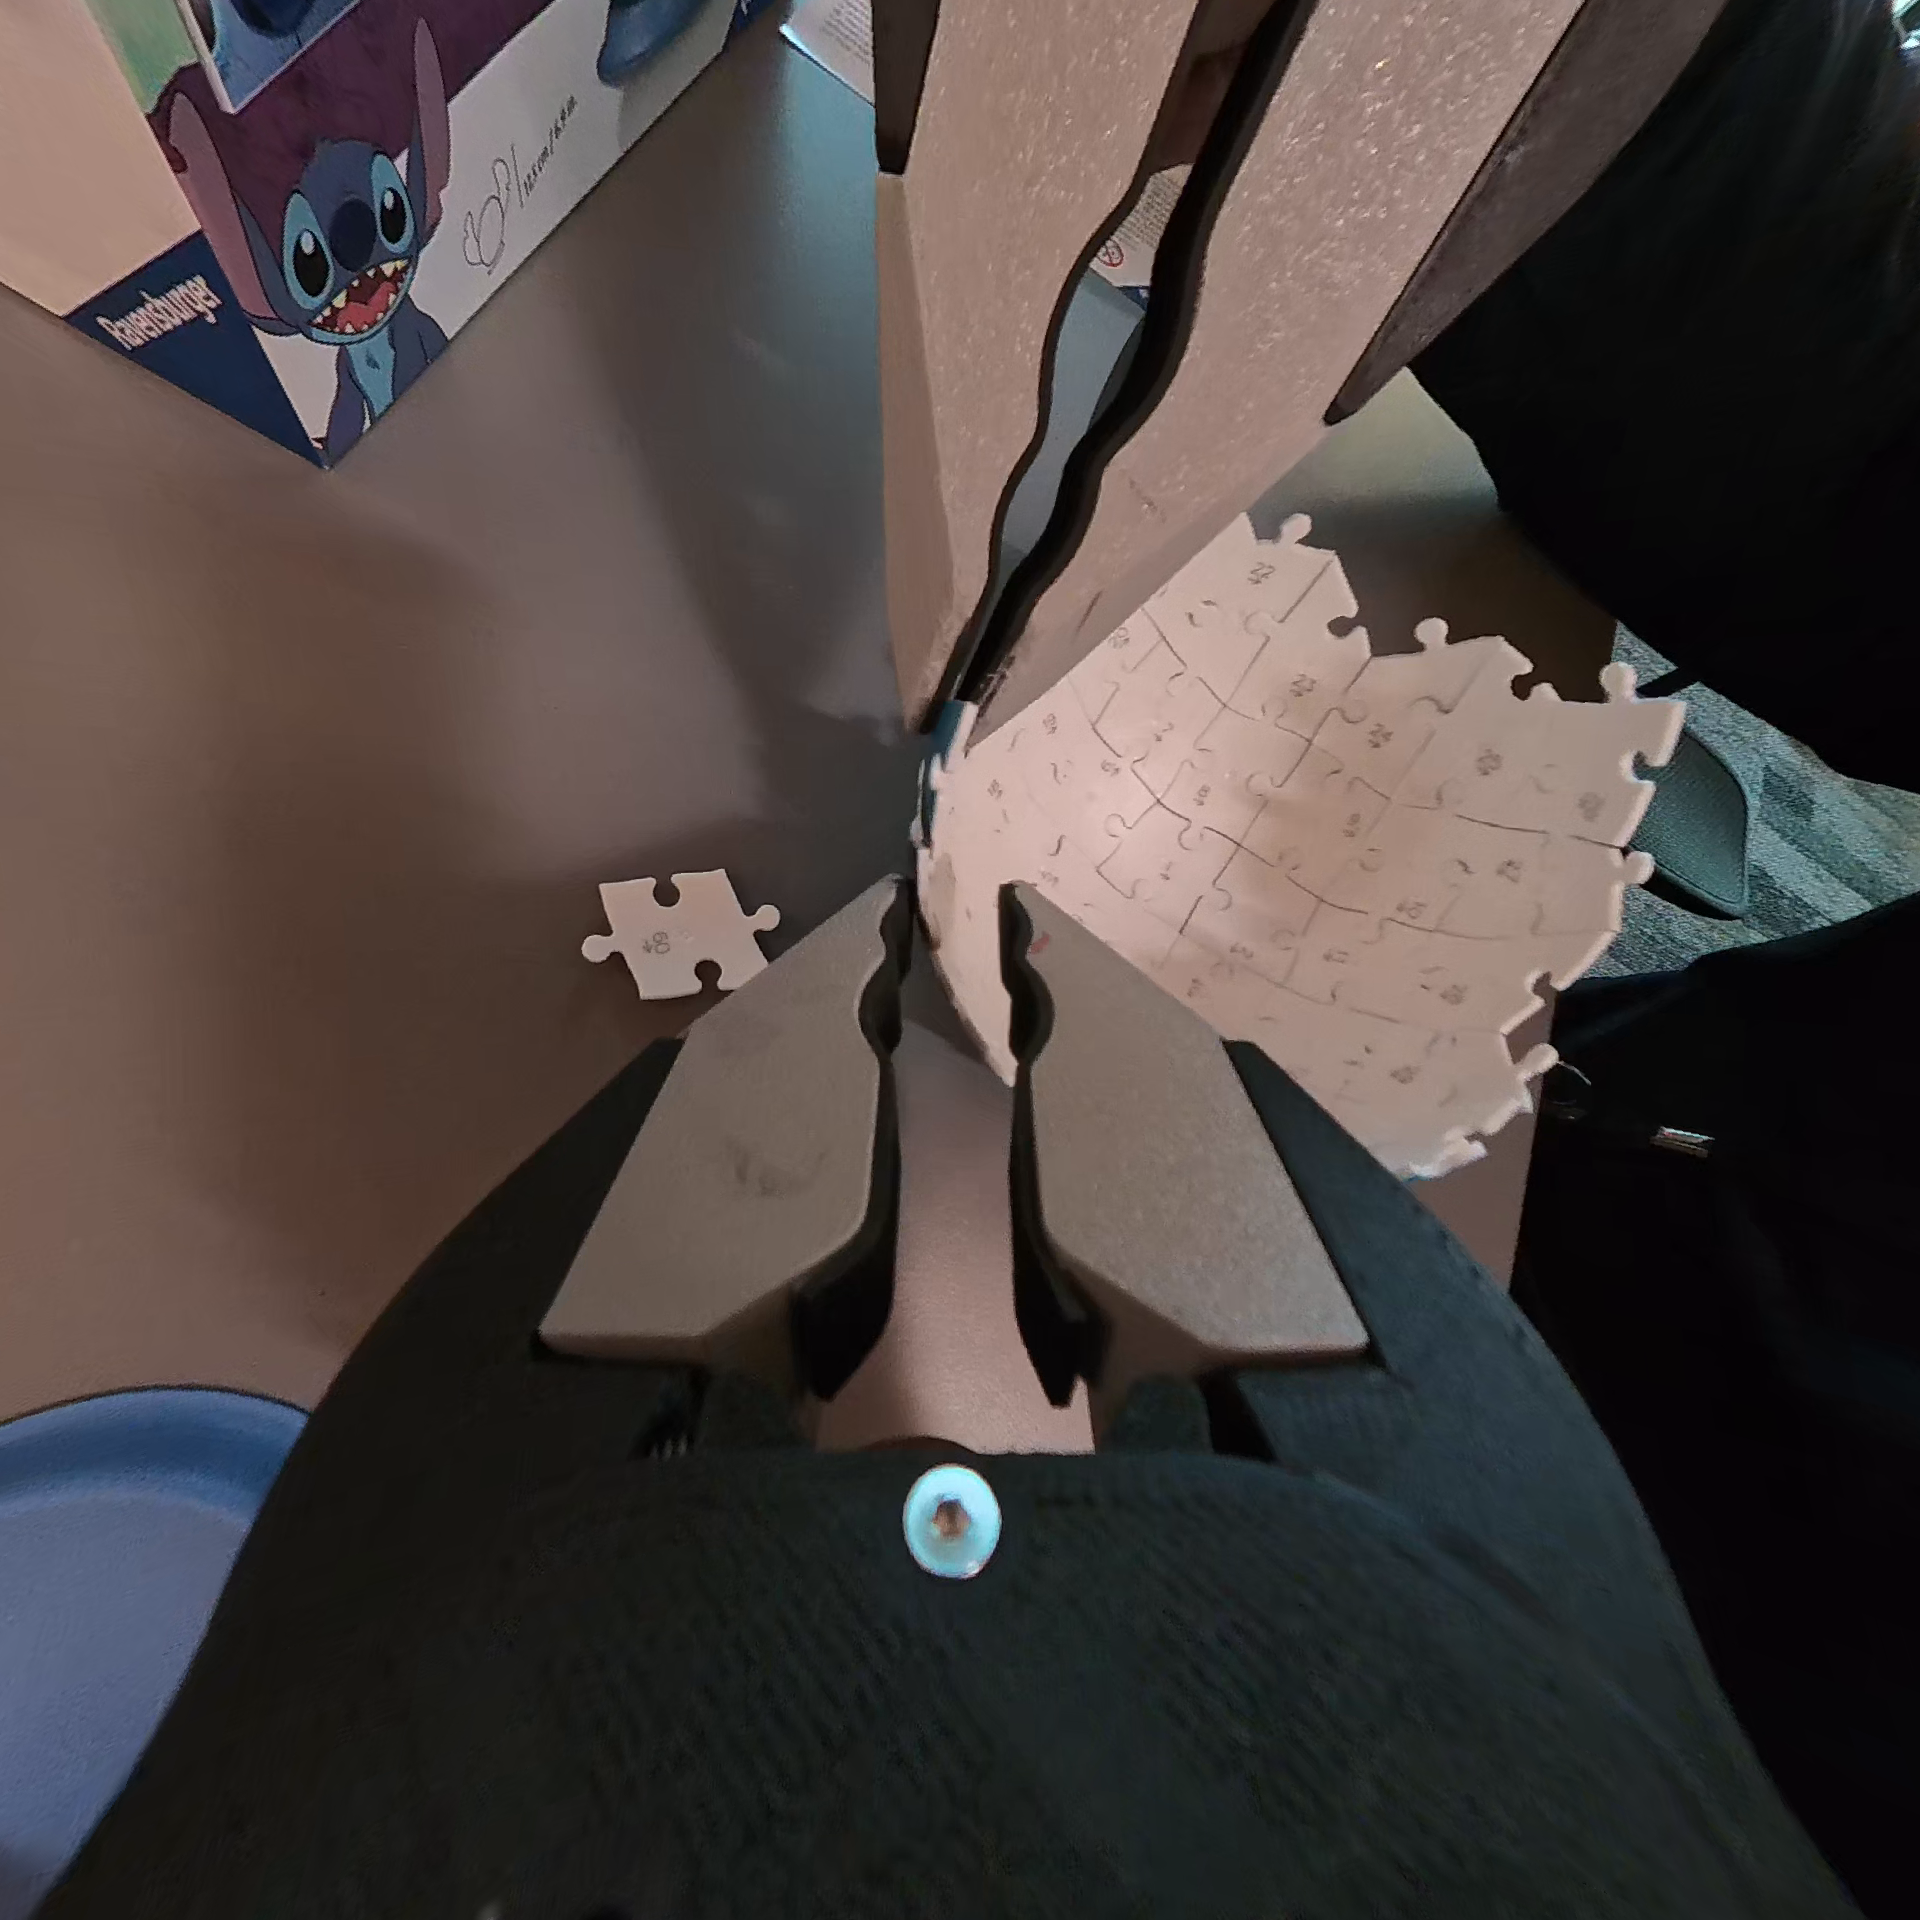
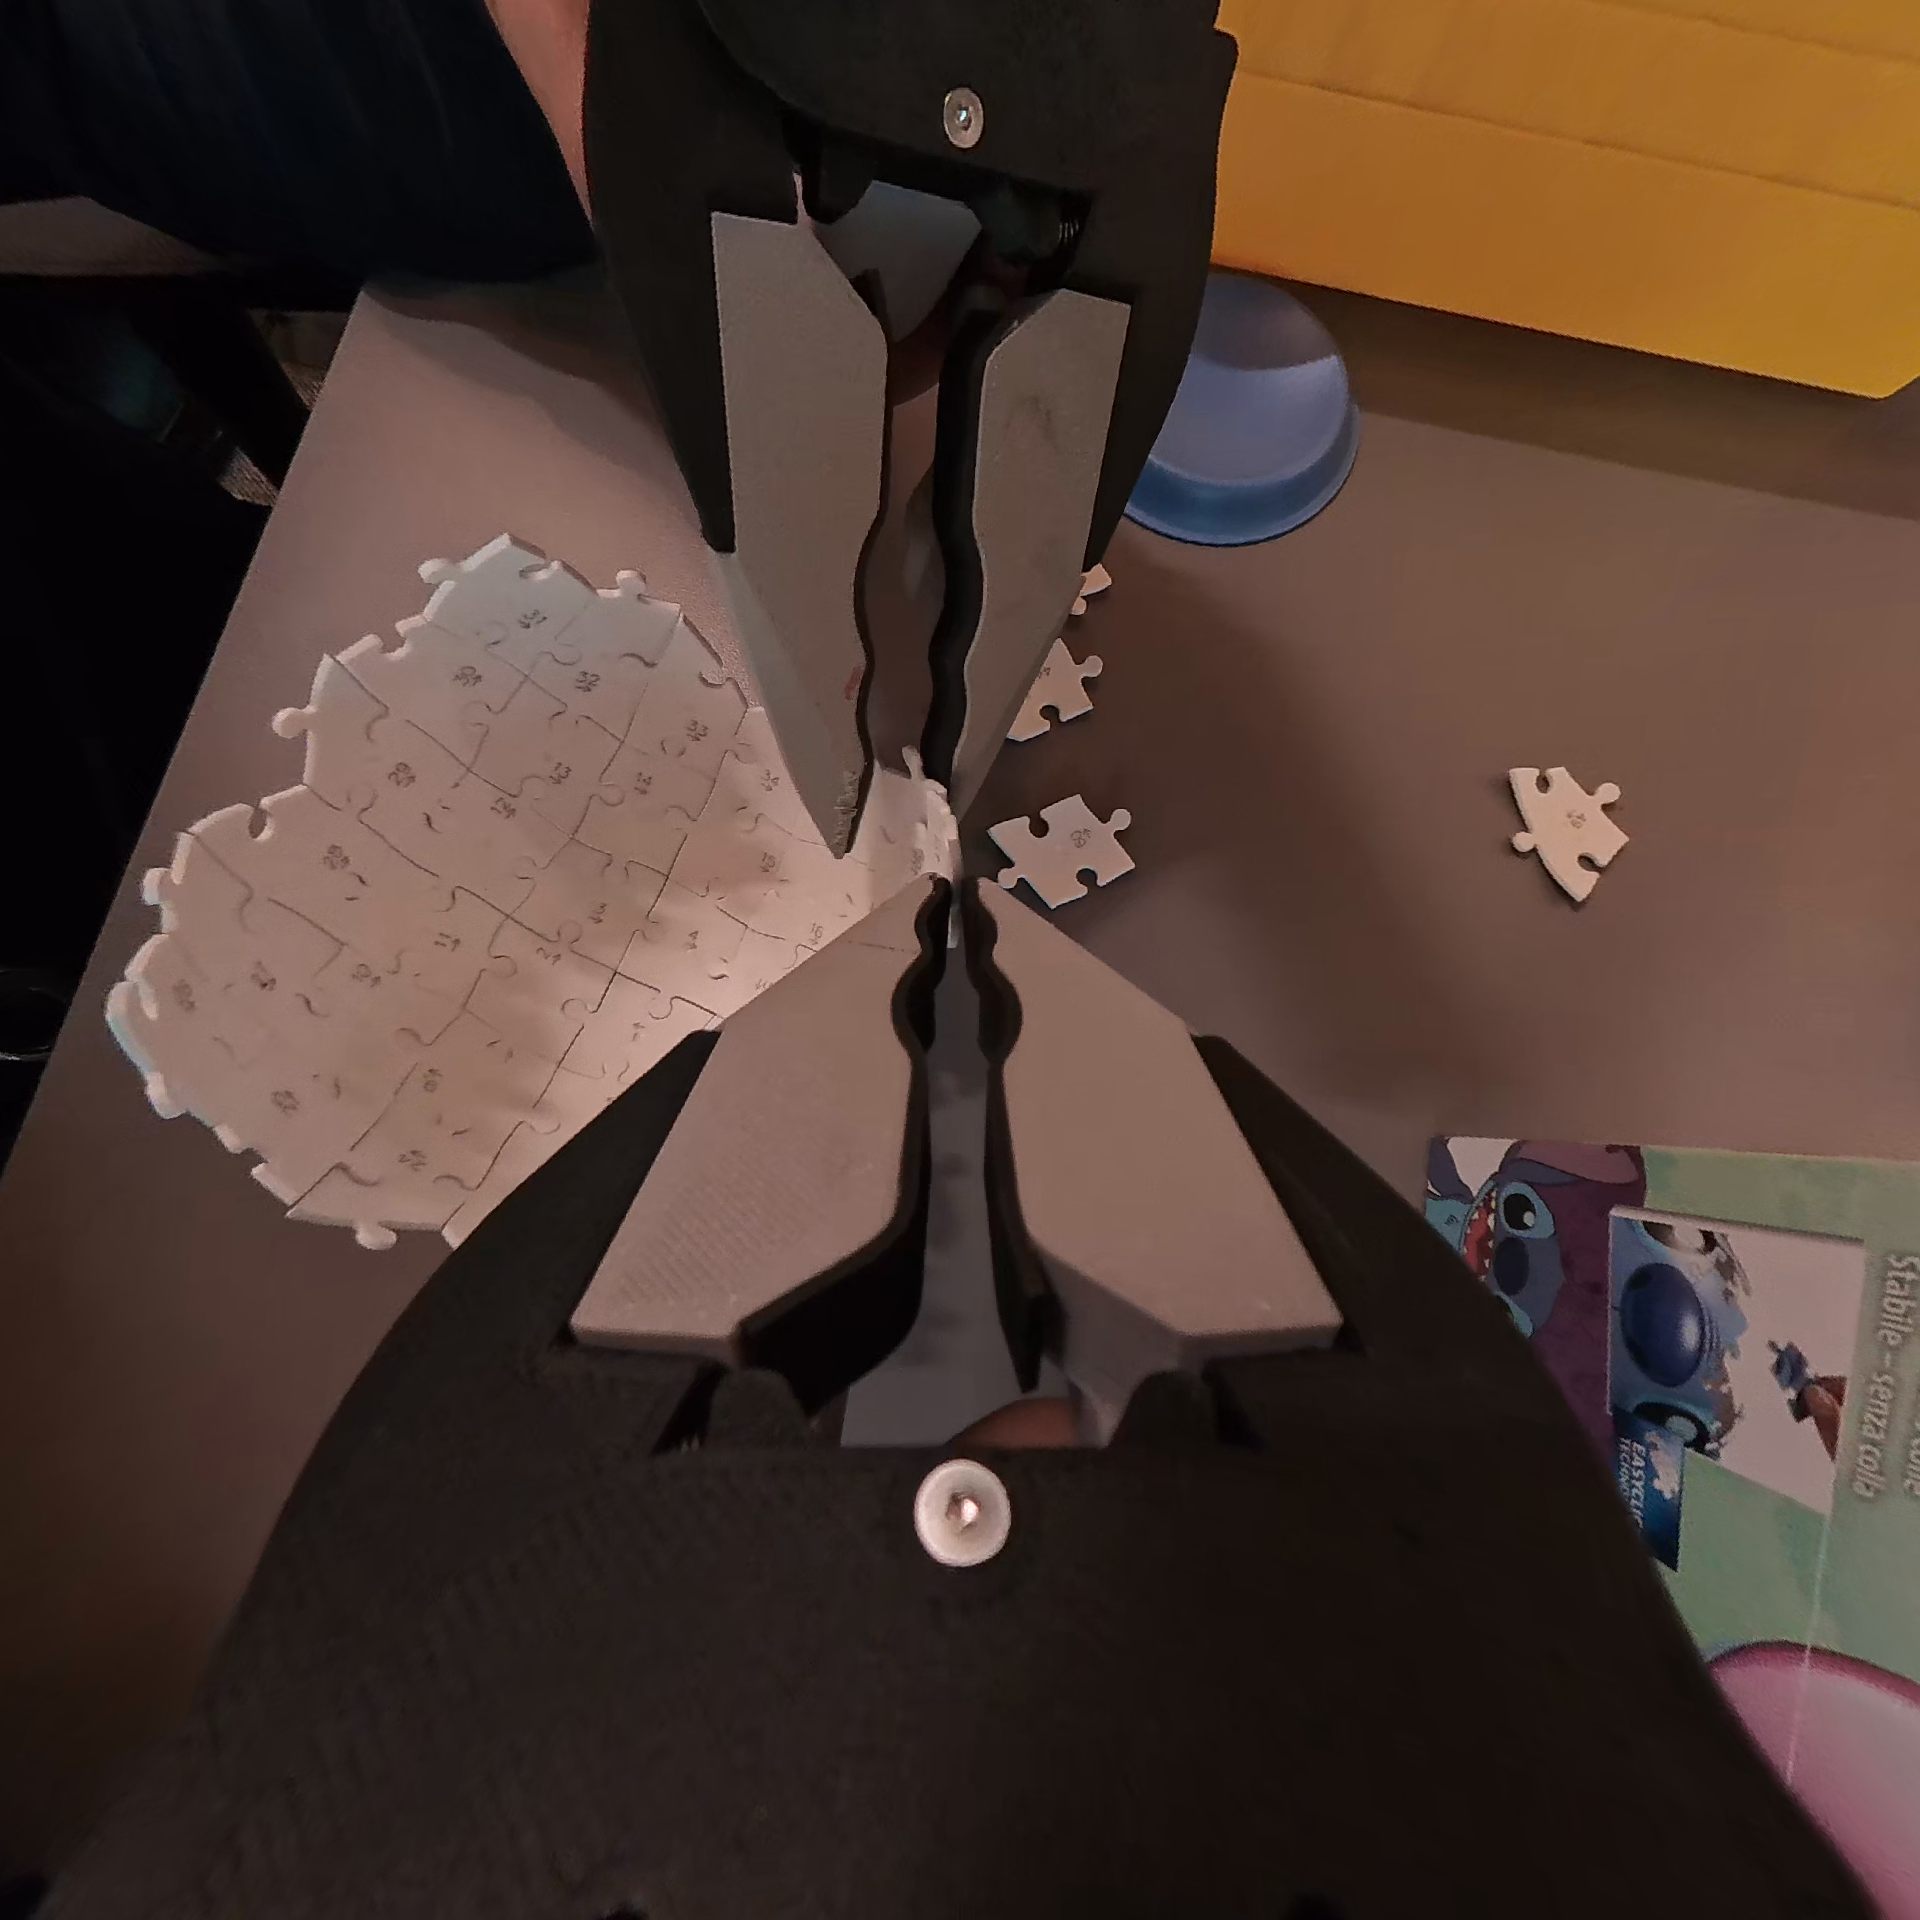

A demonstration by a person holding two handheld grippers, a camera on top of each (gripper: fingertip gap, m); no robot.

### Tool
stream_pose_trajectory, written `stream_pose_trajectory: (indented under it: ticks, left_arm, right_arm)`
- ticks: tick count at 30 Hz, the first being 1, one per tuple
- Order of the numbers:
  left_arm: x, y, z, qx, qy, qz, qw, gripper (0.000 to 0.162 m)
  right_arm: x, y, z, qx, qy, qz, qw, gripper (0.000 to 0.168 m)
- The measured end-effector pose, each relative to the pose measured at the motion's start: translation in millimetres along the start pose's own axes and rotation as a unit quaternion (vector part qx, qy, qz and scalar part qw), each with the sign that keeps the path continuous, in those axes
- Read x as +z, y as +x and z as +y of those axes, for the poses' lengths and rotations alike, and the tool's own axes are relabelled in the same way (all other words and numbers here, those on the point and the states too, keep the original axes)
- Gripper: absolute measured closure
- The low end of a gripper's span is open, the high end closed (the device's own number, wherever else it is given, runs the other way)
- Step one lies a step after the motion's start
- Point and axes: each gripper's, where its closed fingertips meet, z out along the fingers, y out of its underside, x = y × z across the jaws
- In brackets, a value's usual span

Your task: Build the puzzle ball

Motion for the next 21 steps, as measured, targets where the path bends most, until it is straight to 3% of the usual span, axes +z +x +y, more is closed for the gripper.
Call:
stream_pose_trajectory:
  ticks: [5,12,21]
  left_arm:
    - [1.3,-1.4,2.4,-0.003,-0.006,0.000,1.000,0.158]
    - [3.7,-2.8,4.2,-0.008,-0.011,-0.002,1.000,0.160]
    - [3.5,-3.9,2.6,-0.014,-0.006,-0.001,1.000,0.152]
  right_arm:
    - [-2.3,-3.0,-1.4,-0.007,0.000,-0.003,1.000,0.168]
    - [-3.3,-2.7,-2.2,-0.011,0.001,0.000,1.000,0.168]
    - [-1.2,2.7,-0.3,-0.010,-0.011,0.020,1.000,0.168]
